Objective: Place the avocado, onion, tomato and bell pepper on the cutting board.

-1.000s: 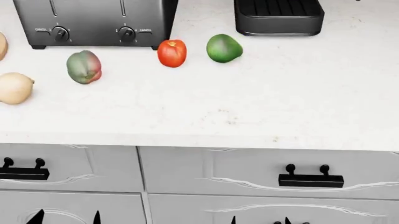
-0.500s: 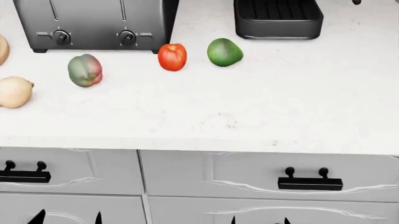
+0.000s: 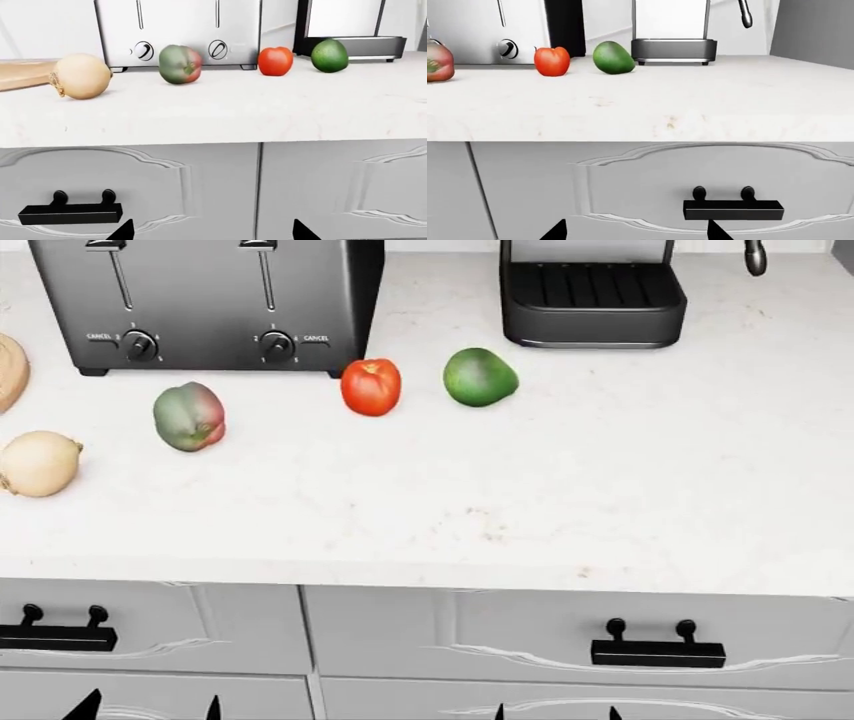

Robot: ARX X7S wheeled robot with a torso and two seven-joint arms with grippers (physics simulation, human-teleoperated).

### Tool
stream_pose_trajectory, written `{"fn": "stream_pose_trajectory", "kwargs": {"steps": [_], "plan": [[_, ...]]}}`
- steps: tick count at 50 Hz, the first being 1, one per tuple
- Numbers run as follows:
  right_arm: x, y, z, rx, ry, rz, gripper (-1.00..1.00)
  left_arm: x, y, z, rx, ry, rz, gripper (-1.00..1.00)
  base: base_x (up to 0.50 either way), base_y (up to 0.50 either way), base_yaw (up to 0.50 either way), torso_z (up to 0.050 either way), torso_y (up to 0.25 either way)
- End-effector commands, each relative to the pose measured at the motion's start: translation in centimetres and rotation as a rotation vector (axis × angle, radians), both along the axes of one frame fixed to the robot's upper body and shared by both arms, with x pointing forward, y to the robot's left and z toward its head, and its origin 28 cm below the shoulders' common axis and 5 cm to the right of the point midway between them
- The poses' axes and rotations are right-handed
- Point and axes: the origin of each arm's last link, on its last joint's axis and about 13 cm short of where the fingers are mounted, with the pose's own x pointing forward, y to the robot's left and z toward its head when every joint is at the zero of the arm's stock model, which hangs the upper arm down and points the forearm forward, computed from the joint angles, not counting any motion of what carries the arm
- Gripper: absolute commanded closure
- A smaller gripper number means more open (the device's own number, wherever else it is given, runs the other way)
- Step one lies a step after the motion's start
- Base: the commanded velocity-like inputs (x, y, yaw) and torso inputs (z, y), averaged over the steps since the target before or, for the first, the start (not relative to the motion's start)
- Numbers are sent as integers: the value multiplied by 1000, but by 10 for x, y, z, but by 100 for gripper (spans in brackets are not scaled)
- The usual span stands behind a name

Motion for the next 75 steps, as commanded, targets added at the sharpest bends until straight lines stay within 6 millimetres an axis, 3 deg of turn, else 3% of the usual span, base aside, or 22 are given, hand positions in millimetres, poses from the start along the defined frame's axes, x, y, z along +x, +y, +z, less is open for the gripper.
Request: {"fn": "stream_pose_trajectory", "kwargs": {"steps": [1, 6, 9, 12, 16, 18, 20, 23, 31, 51, 75], "plan": [[1, -1, -1, -1, 0, 3, -100, 1, 0, 0, -5, 4, -7, -100, 0, 0, 0, 50, 0], [2, -1, -1, -2, -2, 4, -100, 2, 0, 1, -7, -8, 0, -100, 0, 0, 0, 50, 0], [4, -3, 10, 12, -14, 4, -100, 3, 2, 7, -9, -19, 24, -100, 0, 0, 0, 17, 0], [4, -6, 44, 26, -51, 13, -100, 1, 6, 35, -39, -55, -3, -100, 0, 0, 0, 0, 0], [-2, -8, 105, 16, -131, 67, -100, -1, 14, 93, -60, -137, -47, -100, 0, 0, 0, 0, 0], [-6, -9, 125, 12, -155, 88, -100, -3, 17, 115, -56, -184, -65, -100, 0, 0, 0, 0, 0], [-8, -9, 135, 7, -165, 96, -100, -3, 18, 125, -58, -202, -72, -100, 0, 0, 0, 0, 0], [-15, -11, 162, -21, -174, 111, -100, -4, 24, 157, -53, -238, -78, -100, 0, 0, 0, 0, 0], [-23, -16, 202, -71, -189, 107, -100, -7, 30, 189, -21, -280, -84, -100, 0, 0, 0, 0, 0], [-30, -22, 223, -63, -217, 87, -100, -22, 32, 205, -1, -312, -82, -100, 15, 0, 0, 0, 0], [-26, -24, 225, -49, -221, 84, -100, -19, 31, 209, 6, -315, -81, -100, 499, 0, 0, 0, 0]]}}
